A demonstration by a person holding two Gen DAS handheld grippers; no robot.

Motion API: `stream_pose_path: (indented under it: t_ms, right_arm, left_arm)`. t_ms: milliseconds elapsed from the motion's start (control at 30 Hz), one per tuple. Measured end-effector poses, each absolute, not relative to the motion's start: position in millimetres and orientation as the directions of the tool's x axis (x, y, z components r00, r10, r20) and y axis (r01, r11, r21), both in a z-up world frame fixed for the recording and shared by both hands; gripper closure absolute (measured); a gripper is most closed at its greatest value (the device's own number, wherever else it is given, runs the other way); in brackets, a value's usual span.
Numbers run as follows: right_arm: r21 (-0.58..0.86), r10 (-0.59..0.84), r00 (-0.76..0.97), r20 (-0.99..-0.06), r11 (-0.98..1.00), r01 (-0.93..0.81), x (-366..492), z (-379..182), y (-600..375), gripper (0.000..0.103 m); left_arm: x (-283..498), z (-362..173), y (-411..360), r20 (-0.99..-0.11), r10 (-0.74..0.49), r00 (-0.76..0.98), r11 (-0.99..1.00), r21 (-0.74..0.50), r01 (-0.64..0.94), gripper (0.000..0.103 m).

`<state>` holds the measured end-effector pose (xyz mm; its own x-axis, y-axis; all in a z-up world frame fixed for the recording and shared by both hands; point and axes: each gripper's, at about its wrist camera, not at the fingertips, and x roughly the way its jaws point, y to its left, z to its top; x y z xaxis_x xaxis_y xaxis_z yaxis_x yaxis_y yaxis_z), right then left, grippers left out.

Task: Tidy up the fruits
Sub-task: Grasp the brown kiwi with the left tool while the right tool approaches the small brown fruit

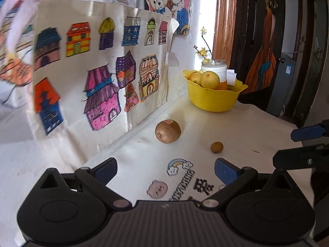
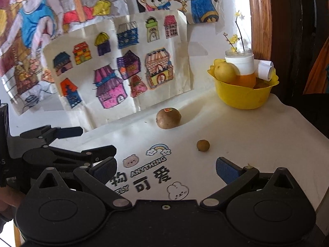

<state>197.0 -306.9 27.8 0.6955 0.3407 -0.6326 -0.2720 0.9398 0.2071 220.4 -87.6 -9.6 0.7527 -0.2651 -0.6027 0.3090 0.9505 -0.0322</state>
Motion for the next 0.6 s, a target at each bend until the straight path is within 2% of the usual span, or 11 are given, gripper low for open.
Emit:
stream_pose_path:
  t_ms: [100, 433, 600]
  right_arm:
    - [0.201, 0.334, 0.691, -0.641, 0.942, -0.269, 215.6, 19.3, -310.5, 0.001]
    - [0.195, 0.33, 0.649, -0.686, 0.942, -0.273, 277.7, -22.5, -312.9, 0.001]
    - [0.208, 0.335, 0.632, -0.699, 0.941, -0.268, 297.1, -40.2, -314.5, 0.001]
  left_arm:
    - [242.7, -17.3, -96.7, -0.593, -0.256, 0.763, 0.947, 0.005, 0.321, 0.001]
    - [339.5, -60.1, -126.6, -0.565, -0.293, 0.772, 0.933, 0.007, 0.359, 0.001]
    - [370.8, -81.5, -141.9, -0.583, -0.299, 0.755, 0.928, 0.009, 0.373, 0.001]
